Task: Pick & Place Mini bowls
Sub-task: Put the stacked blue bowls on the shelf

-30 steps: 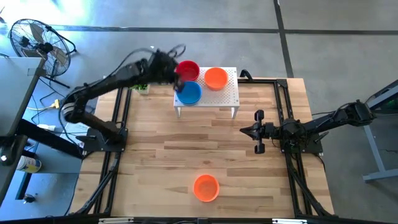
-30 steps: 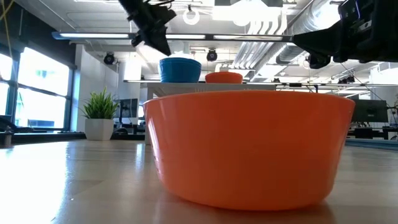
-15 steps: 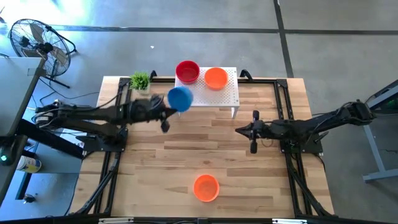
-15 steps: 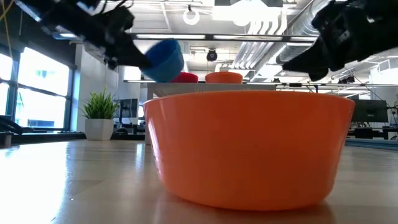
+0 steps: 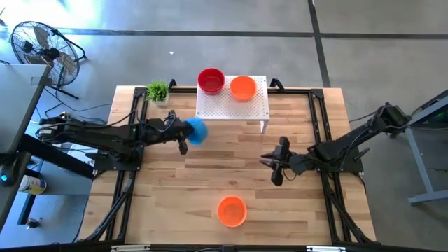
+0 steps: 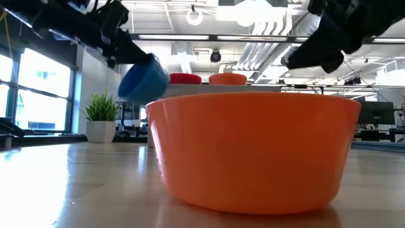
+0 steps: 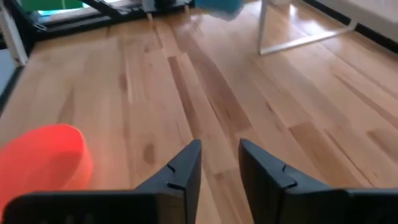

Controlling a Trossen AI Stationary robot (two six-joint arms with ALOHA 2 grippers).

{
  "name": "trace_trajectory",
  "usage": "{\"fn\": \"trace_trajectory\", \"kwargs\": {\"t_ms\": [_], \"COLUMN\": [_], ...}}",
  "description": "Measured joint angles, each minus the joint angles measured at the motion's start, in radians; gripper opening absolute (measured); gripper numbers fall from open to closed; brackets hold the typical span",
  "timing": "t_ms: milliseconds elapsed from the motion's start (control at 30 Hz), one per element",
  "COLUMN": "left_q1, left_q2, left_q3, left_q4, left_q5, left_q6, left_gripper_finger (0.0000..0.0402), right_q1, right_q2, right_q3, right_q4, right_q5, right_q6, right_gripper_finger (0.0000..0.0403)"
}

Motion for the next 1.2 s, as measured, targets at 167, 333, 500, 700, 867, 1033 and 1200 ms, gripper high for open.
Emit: {"fn": "trace_trajectory", "kwargs": {"t_ms": [167,333,500,700,867,1033,1200], "left_q1": [0.000,0.000,-0.002,-0.112,-0.248,-0.366,-0.462], "left_q2": [0.000,0.000,0.000,0.016,0.061,0.121,0.231], "left_q3": [0.055,0.071,0.072,0.072,0.072,0.082,0.193], "left_q4": [-0.061,-0.060,-0.068,-0.092,-0.094,-0.126,-0.321], "left_q5": [-0.026,-0.031,0.004,0.050,0.045,-0.026,-0.093], "left_q6": [0.020,0.026,0.009,0.036,0.032,-0.046,-0.112], "left_gripper_finger": [0.0000,0.0000,0.0000,0.0000,0.0000,0.0026,0.0091], "right_q1": [0.030,0.054,0.066,0.066,0.066,0.063,0.037], "right_q2": [0.004,0.004,0.004,0.004,0.004,0.004,0.004], "right_q3": [0.017,0.018,0.018,0.015,0.015,0.014,0.014], "right_q4": [0.005,0.005,0.006,-0.008,-0.007,0.006,0.023], "right_q5": [0.001,0.019,0.021,0.021,0.021,0.021,0.039], "right_q6": [-0.020,-0.021,-0.021,-0.026,-0.068,-0.112,-0.167], "right_gripper_finger": [0.0113,0.0114,0.0114,0.0114,0.0114,0.0114,0.0114]}}
